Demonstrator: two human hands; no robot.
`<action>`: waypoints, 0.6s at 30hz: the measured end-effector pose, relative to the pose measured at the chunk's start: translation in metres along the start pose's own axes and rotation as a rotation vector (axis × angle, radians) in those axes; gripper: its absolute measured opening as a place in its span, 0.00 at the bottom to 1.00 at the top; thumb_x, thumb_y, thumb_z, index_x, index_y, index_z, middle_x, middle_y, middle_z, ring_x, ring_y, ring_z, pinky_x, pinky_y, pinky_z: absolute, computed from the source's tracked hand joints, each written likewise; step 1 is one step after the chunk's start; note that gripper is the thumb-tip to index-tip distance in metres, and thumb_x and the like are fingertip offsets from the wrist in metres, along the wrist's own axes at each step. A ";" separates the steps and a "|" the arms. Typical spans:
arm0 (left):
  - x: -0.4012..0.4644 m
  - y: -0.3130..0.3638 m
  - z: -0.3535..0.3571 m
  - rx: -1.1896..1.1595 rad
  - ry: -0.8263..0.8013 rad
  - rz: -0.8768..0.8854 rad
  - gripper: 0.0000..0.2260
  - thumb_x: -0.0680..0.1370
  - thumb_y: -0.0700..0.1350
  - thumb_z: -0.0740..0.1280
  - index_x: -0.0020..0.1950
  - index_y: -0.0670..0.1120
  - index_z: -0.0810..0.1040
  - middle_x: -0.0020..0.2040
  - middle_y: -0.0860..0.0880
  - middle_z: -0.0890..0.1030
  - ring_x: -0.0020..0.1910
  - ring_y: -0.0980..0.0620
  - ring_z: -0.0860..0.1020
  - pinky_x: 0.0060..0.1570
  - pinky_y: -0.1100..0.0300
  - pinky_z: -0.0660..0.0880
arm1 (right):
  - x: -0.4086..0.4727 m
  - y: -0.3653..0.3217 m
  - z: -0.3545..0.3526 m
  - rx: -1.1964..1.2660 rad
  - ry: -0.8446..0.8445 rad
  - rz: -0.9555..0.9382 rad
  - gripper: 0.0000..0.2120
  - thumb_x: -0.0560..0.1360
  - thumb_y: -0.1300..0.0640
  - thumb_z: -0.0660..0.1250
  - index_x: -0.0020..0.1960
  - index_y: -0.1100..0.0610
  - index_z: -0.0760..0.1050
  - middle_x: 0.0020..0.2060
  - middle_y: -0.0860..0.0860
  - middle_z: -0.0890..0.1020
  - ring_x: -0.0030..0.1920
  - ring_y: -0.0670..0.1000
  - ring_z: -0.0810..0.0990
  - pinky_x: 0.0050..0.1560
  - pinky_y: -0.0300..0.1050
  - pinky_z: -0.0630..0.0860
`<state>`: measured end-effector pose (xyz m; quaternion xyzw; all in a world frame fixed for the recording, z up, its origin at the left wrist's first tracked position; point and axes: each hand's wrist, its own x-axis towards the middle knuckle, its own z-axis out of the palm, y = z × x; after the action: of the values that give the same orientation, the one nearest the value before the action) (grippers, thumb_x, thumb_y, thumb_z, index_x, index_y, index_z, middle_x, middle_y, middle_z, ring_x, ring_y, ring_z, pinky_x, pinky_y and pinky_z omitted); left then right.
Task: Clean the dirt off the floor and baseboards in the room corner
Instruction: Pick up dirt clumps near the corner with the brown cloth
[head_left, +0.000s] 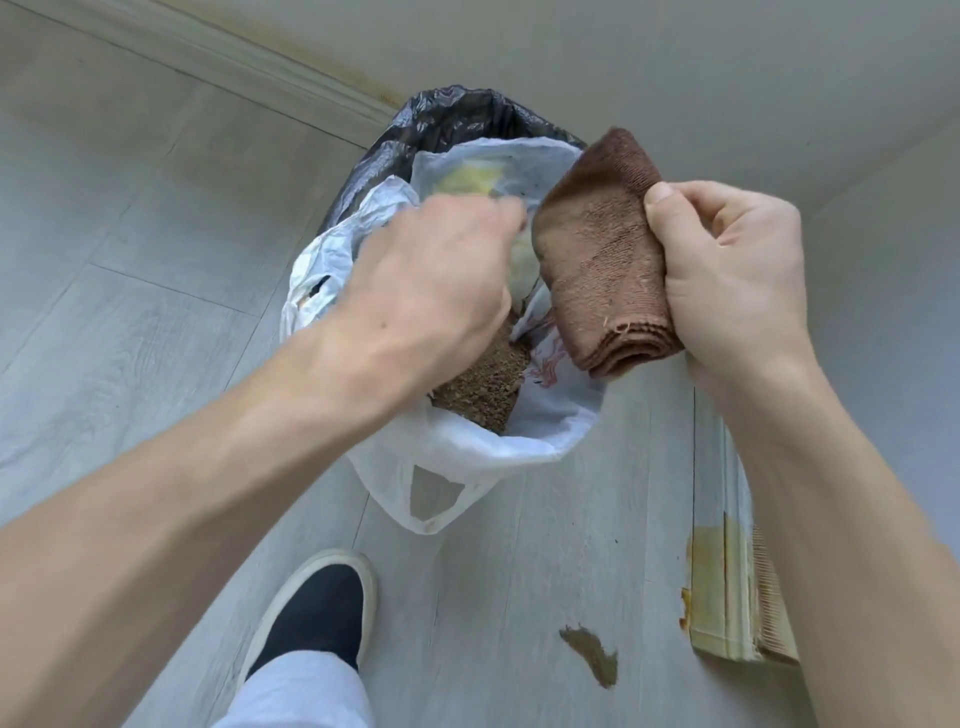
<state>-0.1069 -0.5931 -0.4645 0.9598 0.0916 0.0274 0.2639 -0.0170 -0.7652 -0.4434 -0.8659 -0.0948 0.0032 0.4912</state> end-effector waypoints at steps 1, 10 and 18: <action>0.004 -0.002 -0.001 -0.074 0.075 -0.007 0.21 0.75 0.46 0.51 0.61 0.48 0.79 0.57 0.43 0.83 0.57 0.36 0.79 0.56 0.45 0.77 | -0.001 0.000 0.000 0.062 -0.023 0.021 0.11 0.80 0.51 0.68 0.47 0.57 0.85 0.42 0.54 0.88 0.40 0.48 0.83 0.45 0.54 0.81; 0.017 0.011 0.014 -1.289 0.073 -0.321 0.30 0.78 0.43 0.75 0.76 0.47 0.67 0.53 0.48 0.86 0.46 0.57 0.86 0.41 0.60 0.81 | -0.017 -0.008 -0.007 0.477 -0.503 0.231 0.19 0.79 0.61 0.69 0.68 0.65 0.75 0.59 0.60 0.84 0.60 0.58 0.84 0.61 0.55 0.82; 0.020 0.015 0.018 -1.234 0.168 -0.112 0.28 0.78 0.40 0.72 0.77 0.46 0.66 0.58 0.41 0.84 0.54 0.48 0.85 0.54 0.51 0.82 | -0.016 -0.010 -0.022 0.422 -0.616 0.357 0.22 0.79 0.49 0.67 0.69 0.58 0.77 0.63 0.53 0.84 0.64 0.55 0.81 0.67 0.57 0.78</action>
<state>-0.0828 -0.6111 -0.4724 0.6187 0.1295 0.1368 0.7627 -0.0320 -0.7821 -0.4252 -0.7077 -0.0827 0.3668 0.5982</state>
